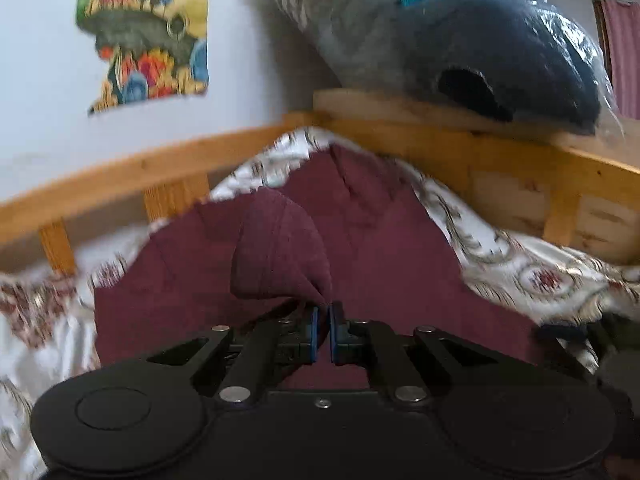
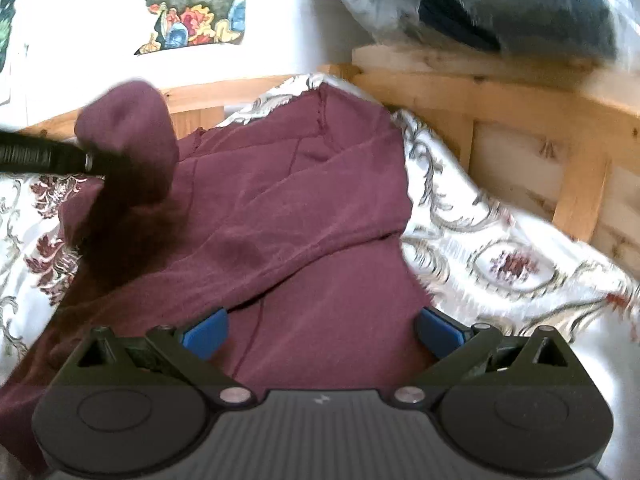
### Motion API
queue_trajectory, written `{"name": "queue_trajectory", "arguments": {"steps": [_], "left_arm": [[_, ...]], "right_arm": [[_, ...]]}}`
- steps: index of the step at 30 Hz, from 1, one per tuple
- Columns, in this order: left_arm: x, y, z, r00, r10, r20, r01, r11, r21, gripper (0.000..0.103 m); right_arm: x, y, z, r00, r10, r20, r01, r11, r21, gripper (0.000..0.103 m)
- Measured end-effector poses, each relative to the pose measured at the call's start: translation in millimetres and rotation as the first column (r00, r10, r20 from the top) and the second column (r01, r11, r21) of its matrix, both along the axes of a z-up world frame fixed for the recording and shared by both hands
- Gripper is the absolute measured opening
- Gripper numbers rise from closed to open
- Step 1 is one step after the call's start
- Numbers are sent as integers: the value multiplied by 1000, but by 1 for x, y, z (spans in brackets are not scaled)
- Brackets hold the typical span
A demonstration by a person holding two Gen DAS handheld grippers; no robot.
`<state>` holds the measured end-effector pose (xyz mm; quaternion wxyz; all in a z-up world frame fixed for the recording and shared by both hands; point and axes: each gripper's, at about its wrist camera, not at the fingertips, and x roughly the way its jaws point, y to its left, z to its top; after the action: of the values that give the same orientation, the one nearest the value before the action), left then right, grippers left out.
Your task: Fold small clothes
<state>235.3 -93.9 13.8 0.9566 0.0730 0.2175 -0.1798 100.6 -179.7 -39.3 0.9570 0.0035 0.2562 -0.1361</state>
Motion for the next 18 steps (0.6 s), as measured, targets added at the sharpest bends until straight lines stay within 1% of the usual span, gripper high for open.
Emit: {"name": "queue_trajectory", "arguments": {"steps": [3, 6, 8, 10, 11, 12, 13, 14, 16, 18], "left_arm": [[-3, 5, -6, 999, 4, -33, -5, 1000, -25, 6], [-7, 7, -10, 999, -11, -37, 10, 1000, -25, 9], [-15, 7, -12, 998, -28, -52, 27, 1000, -10, 18], [-18, 4, -17, 996, -40, -79, 41, 999, 2, 37], [-20, 3, -20, 994, -46, -95, 47, 999, 5, 41], [-23, 2, -23, 993, -48, -110, 49, 999, 7, 49], [-25, 2, -27, 990, -52, -129, 53, 999, 7, 54], [-29, 3, -29, 988, -58, -143, 59, 998, 6, 57], [-35, 8, -32, 986, -64, -154, 65, 998, 5, 69], [-40, 18, -31, 988, -52, -148, 54, 998, 11, 73]], "right_arm": [[-2, -6, 5, 999, -38, 27, 39, 998, -42, 103], [-6, -18, 8, 995, -89, 53, 91, 995, -44, 103], [-10, -28, 9, 989, -125, 81, 127, 992, -16, 103], [-13, -35, 12, 983, -152, 104, 151, 988, 16, 103], [-14, -38, 13, 980, -158, 118, 156, 987, 25, 103], [-14, -40, 14, 979, -159, 127, 157, 987, 29, 103], [-15, -40, 16, 978, -157, 135, 154, 988, 30, 103], [-16, -39, 17, 978, -151, 140, 149, 988, 29, 103], [-19, -37, 18, 979, -134, 151, 131, 991, 32, 103], [-20, -33, 19, 982, -97, 165, 91, 995, 43, 103]]}}
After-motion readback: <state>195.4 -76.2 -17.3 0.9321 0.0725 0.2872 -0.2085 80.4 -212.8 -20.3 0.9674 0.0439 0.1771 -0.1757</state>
